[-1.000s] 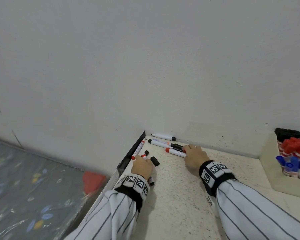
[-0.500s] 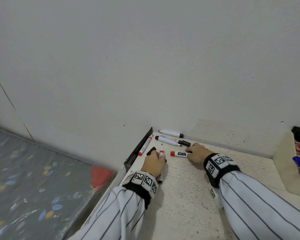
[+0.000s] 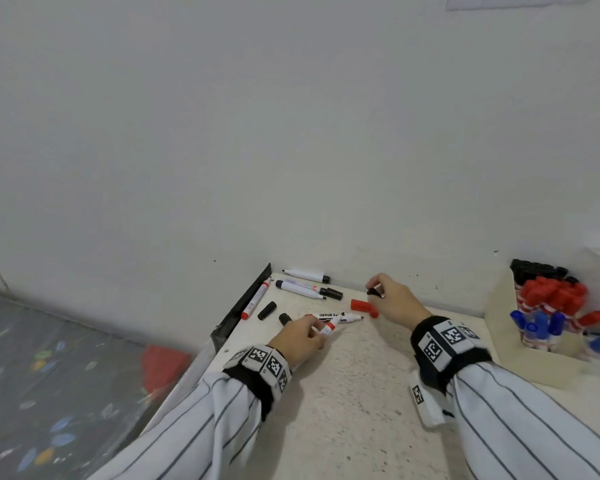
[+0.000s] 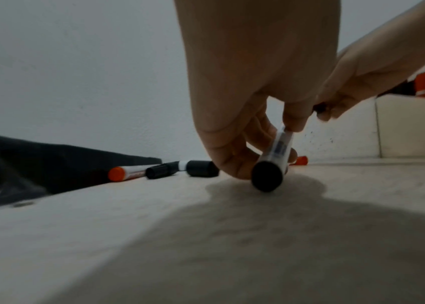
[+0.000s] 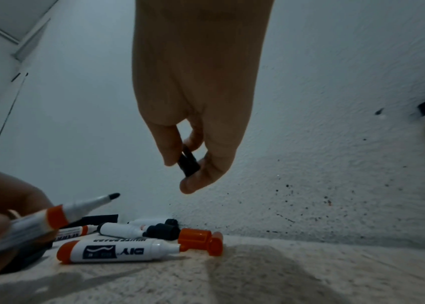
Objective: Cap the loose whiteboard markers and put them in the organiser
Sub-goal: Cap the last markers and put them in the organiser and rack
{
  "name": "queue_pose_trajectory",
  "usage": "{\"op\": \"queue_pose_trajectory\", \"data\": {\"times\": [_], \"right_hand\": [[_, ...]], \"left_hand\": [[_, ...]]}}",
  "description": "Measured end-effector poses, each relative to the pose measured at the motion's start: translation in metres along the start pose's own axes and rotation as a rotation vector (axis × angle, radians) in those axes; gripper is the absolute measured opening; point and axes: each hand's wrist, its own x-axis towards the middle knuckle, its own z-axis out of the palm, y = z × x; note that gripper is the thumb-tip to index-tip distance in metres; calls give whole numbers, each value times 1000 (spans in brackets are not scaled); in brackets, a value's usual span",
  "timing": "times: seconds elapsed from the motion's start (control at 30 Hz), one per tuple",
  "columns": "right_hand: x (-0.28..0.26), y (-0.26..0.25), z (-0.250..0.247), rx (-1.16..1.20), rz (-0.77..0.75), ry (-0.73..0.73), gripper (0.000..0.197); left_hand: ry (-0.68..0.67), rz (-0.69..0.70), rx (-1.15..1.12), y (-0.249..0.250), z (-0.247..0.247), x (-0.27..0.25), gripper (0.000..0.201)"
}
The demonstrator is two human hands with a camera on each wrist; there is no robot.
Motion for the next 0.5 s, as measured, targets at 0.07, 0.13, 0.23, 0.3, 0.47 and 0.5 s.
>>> {"op": "queue_pose_trajectory", "data": {"times": [0.07, 0.13, 0.23, 0.3, 0.47, 0.5], "right_hand": [[-9, 6, -4, 42, 7, 31, 16], [-19, 12, -6, 123, 13, 63, 19], [-32, 22, -7, 148, 18, 110, 24], [-39, 29, -8, 177, 55, 130, 20], [-49, 46, -13, 172, 105, 128, 26], [-50, 48, -14, 187, 104, 152, 30]], "left_hand": [[-6, 11, 9, 8, 7, 2, 24], [-35, 28, 42, 17, 15, 6, 26], [-75, 61, 99, 30, 27, 9, 27], [-77, 89, 113, 36, 35, 11, 27], [-58, 150, 85, 41, 46, 18, 25], [-58, 157, 79, 41, 46, 18, 24]]}}
